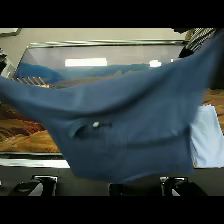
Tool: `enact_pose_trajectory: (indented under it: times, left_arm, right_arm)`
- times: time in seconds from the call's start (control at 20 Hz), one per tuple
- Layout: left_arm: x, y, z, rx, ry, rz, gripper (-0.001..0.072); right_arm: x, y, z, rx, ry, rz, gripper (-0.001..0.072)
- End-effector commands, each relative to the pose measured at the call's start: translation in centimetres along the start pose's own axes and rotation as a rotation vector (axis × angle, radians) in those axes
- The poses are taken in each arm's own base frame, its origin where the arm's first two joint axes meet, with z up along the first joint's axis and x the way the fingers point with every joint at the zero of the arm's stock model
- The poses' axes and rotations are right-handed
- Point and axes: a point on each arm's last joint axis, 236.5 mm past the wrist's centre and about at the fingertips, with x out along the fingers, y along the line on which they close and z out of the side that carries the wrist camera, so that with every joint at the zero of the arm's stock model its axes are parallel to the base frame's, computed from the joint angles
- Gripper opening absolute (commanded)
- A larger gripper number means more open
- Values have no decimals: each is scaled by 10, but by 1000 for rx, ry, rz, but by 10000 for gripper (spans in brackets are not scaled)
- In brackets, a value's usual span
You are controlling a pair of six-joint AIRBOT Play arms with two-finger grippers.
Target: Fold the clothes and pants, and hang the long-sleeved shirts on hangers.
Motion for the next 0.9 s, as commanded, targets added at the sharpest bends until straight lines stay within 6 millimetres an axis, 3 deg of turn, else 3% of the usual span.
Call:
enact_pose_trajectory:
  times: [0.0, 0.1, 0.2, 0.3, 0.4, 0.5, 0.6, 0.65, 0.7, 0.75, 0.85]
  left_arm:
    - [100, 29, -74, -17, 276, 94, 12]
    - [159, 43, -111, -11, 368, 122, 12]
    - [212, 55, -140, -21, 421, 142, 12]
    - [255, 60, -170, -44, 485, 139, 12]
    - [283, 61, -210, -56, 586, 123, 13]
    - [298, 61, -241, -58, 661, 129, 13]
    - [304, 59, -257, -48, 696, 131, 13]
    - [305, 58, -261, -44, 704, 131, 13]
    - [305, 57, -262, -42, 706, 130, 13]
    - [305, 57, -261, -42, 704, 129, 13]
    - [304, 56, -260, -34, 702, 125, 13]
  right_arm:
    - [144, 1, -82, 101, 345, 12, 29]
    - [214, 4, -130, 187, 485, 77, 27]
    - [266, -5, -176, 233, 586, 66, 29]
    - [304, -10, -222, 235, 672, 73, 30]
    - [332, -8, -263, 283, 747, 91, 31]
    - [347, -9, -291, 317, 797, 92, 34]
    - [352, -13, -296, 324, 803, 89, 95]
    - [350, -14, -293, 328, 803, 101, 103]
    - [343, -18, -287, 331, 817, 123, 224]
    - [332, -27, -277, 316, 825, 149, 285]
    - [301, -58, -246, 232, 805, 203, 286]
